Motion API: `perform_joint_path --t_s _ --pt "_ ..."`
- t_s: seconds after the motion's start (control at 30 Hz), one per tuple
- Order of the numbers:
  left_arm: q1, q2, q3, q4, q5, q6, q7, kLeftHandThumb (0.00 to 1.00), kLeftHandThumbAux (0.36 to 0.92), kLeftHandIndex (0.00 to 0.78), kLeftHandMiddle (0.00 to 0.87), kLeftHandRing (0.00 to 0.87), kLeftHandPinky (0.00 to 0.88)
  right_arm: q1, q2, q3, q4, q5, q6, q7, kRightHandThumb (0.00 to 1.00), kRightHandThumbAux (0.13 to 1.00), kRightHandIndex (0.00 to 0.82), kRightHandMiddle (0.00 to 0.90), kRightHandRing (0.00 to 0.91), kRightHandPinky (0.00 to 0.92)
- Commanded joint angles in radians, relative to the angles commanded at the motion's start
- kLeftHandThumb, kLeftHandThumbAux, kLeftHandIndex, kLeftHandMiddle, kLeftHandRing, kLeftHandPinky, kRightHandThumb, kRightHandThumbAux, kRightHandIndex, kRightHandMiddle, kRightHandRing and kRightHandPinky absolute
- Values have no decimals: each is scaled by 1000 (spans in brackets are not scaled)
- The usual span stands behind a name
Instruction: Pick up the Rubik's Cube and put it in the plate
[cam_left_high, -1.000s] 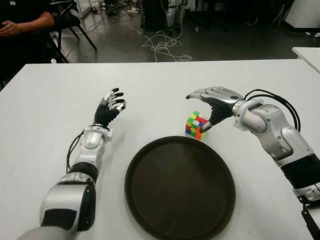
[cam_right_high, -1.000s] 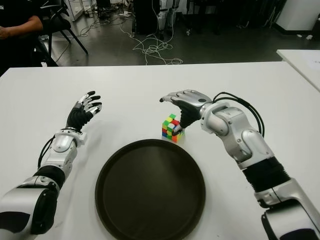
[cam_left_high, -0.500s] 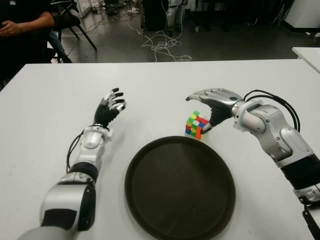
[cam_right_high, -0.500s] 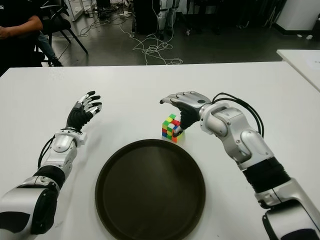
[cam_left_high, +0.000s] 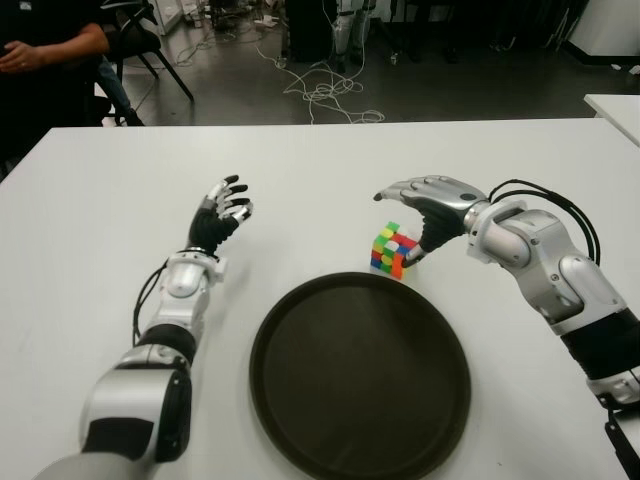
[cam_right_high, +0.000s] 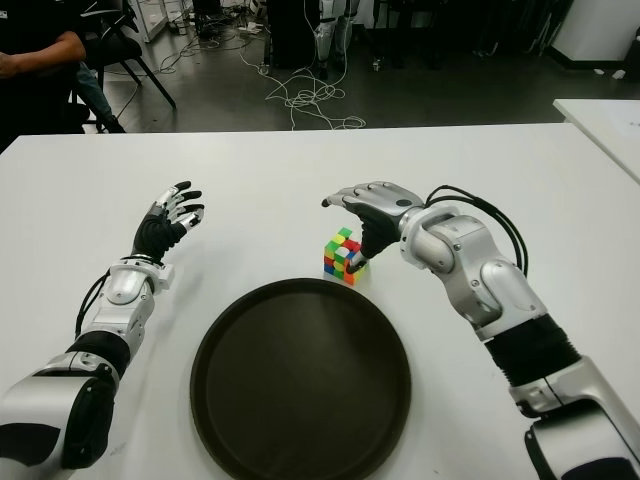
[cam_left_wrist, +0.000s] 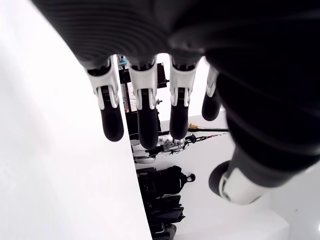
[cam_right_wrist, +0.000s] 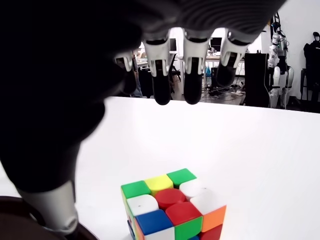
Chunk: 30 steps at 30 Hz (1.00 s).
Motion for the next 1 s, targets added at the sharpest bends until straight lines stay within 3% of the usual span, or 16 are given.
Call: perform_joint_path --t_s 1.0 --pt "2 -2 -6 0 8 -10 11 168 716 124 189 206 221 -56 21 58 168 -47 -13 -54 0 767 95 130 128 95"
